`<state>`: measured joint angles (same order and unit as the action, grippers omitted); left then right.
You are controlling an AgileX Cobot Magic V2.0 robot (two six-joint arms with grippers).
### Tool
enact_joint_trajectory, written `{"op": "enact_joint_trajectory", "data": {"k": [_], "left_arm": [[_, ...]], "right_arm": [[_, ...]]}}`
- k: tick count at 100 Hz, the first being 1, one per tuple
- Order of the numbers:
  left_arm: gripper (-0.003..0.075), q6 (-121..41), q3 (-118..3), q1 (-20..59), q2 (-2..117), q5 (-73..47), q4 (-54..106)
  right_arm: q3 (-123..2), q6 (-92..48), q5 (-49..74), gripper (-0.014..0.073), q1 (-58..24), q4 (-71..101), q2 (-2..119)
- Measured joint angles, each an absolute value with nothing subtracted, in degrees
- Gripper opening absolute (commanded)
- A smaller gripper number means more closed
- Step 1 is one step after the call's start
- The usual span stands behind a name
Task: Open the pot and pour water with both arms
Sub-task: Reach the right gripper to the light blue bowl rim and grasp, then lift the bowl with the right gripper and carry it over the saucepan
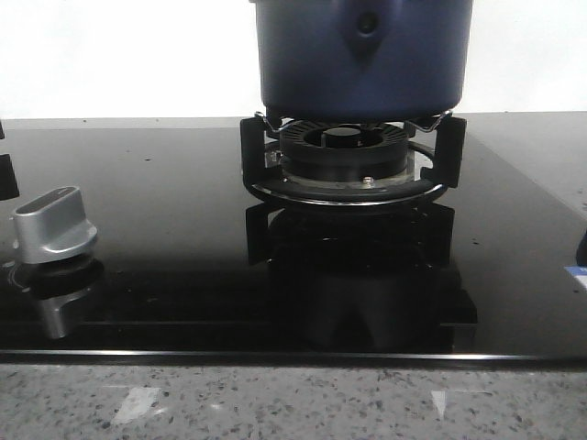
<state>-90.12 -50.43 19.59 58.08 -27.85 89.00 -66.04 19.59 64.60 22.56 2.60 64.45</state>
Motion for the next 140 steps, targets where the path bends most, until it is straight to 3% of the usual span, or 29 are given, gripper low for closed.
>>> {"op": "enact_joint_trajectory", "data": {"k": [68, 80, 99, 140], "left_arm": [[0.0316, -90.1, -50.4, 19.6, 58.1, -27.4, 89.2], [0.0316, -90.1, -50.4, 19.6, 58.1, -27.4, 89.3], [0.0316, -90.1, -50.4, 19.6, 58.1, -27.4, 89.3], [0.0316, -90.1, -50.4, 19.6, 58.1, -27.3, 89.3]], "right_arm": [[-56.6, 18.2, 58.2, 0.0295, 23.2, 8.1, 72.5], [-56.6, 18.2, 57.3, 0.0213, 23.2, 10.2, 73.8], [-56.6, 18.0, 57.3, -0.0074, 23.2, 11.1, 74.3], [-57.5, 15.2, 57.6, -0.0072, 22.6, 11.0, 72.2]]}}
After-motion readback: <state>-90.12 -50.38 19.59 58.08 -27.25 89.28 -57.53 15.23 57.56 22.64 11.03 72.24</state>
